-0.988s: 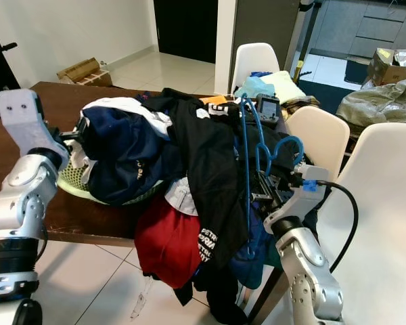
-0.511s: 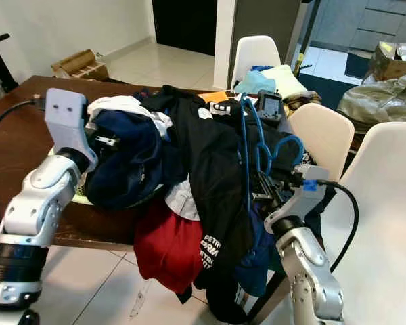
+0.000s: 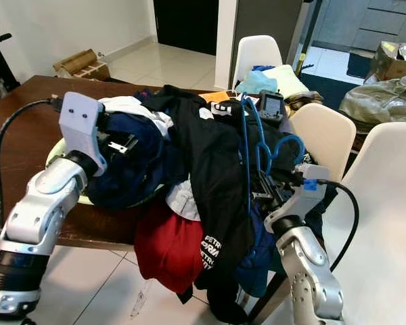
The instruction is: Hang hanger
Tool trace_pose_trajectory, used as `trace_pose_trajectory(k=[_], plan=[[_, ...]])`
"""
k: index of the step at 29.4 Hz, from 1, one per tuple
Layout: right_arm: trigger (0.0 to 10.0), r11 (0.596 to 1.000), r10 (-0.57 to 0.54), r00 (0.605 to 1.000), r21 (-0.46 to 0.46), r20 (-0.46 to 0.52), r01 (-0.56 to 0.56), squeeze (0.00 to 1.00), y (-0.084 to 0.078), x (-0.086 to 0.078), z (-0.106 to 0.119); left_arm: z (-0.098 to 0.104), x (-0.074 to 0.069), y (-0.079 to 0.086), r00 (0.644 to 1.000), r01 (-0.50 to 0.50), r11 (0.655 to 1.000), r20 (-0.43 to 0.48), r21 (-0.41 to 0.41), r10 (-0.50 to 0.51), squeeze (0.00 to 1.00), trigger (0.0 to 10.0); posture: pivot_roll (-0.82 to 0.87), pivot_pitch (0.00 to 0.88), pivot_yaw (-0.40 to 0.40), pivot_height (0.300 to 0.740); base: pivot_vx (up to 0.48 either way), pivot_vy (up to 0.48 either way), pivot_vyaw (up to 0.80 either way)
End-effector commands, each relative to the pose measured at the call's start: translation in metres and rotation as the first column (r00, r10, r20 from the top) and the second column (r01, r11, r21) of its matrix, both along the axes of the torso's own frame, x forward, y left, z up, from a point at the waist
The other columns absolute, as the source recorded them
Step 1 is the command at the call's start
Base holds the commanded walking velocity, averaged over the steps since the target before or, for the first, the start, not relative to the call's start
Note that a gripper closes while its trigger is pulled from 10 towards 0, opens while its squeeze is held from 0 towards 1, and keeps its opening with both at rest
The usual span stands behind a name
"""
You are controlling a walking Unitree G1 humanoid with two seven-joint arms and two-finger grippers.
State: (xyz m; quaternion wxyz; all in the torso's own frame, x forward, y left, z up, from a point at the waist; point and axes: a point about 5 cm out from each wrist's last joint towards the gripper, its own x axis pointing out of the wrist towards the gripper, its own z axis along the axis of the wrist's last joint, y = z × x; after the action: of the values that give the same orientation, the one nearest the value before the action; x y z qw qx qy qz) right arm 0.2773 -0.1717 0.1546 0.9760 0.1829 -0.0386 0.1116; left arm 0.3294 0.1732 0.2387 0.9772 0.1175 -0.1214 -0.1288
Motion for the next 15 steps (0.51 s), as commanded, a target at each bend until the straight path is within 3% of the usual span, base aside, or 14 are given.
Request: trace_pose_trajectory(k=[1,2,3,10,15], plan=[[10.0,1.0,-0.003,0.999,0.013,-0.032,0.003,0.0,0.0,0.0,-0.006,-0.005,0.0,-0.001,1.0,-0.002,0.999,-0.012,0.045,0.003,0.0,4.5,0.03,0.081,-0.04,0.74,0.0,0.0,0.0],[10.0,1.0,-0.003,0.999,0.013,-0.032,0.003,0.0,0.0,0.0,-0.006,-0.005,0.0,-0.001,1.0,-0.002,0.999,-0.012,0.045,0.003,0.0,4.5,0.03,0.081,-0.04,0.74,0.0,0.0,0.0],[10.0,1.0,-0.005,0.999,0.013,-0.032,0.006,0.0,-0.001,0.0,-0.006,-0.005,0.001,0.003,1.0,-0.026,0.997,-0.004,0.079,0.026,0.0,0.0,0.03,0.081,-0.04,0.74,0.0,0.0,0.0],[10.0,1.0,-0.01,0.999,0.015,-0.033,0.01,0.0,-0.001,0.001,-0.006,0.001,0.004,0.016,0.997,-0.07,0.986,0.028,0.149,0.067,0.0,0.0,0.03,0.079,-0.039,0.74,0.0,0.0,0.0],[10.0,1.0,-0.012,0.999,0.017,-0.033,0.013,0.0,-0.001,0.0,-0.006,0.008,0.006,0.024,0.995,-0.091,0.985,0.043,0.145,0.086,0.0,0.0,0.03,0.078,-0.039,0.74,0.0,0.0,0.0]])
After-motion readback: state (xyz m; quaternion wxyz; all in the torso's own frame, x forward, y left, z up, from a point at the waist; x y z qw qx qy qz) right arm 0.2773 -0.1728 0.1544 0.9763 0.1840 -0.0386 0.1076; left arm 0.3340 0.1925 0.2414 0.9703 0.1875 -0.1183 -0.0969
